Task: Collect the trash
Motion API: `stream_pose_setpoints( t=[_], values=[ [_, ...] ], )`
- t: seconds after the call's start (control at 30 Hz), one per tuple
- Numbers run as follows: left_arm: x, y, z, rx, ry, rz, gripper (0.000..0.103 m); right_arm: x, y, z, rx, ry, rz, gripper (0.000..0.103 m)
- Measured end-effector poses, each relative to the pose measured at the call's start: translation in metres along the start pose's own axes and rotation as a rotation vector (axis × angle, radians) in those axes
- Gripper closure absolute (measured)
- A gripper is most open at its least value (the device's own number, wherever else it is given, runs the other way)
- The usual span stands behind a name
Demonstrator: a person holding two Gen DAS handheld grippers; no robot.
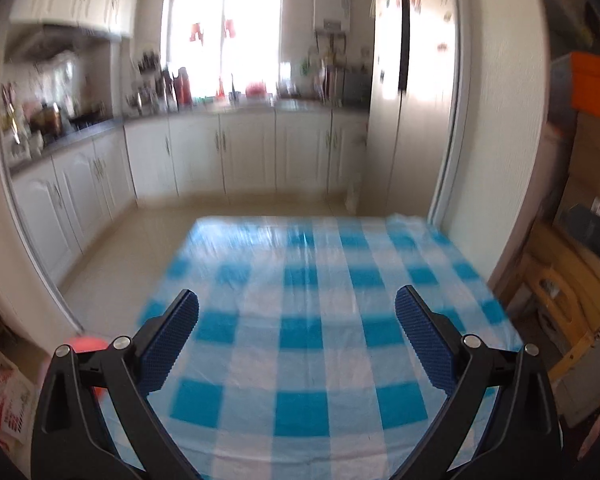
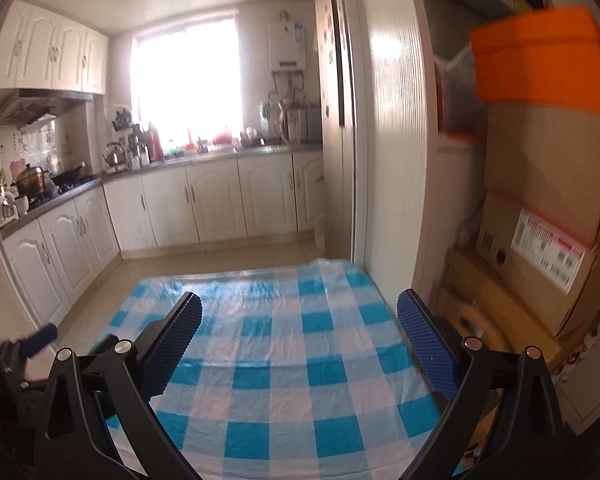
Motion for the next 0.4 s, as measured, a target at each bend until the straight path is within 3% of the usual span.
stream_pose_setpoints(
  t=[0.23,0.4],
  values=[
    [0.004,-0.099,0.061,-0.246,0.026,-0.046,0.004,0.026,-0.1,0.077,-0.257,-0.002,0.075,0.006],
    [0.009,-0.134,0.082,-0.341,0.014,-0.062,0.004,0.034,-0.147,0.121,-0.387,0.012,0.097,0.006]
  ],
)
Point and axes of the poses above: each gripper's, at about its wrist camera, not at the fingertips, and y roughly against the way its jaws point, x to its right, z to its underside, the point moved 7 cm from there along -y, roughly the way its jaws point, and after that the axes turned 3 degrees about -y, right-handed, at the moved point
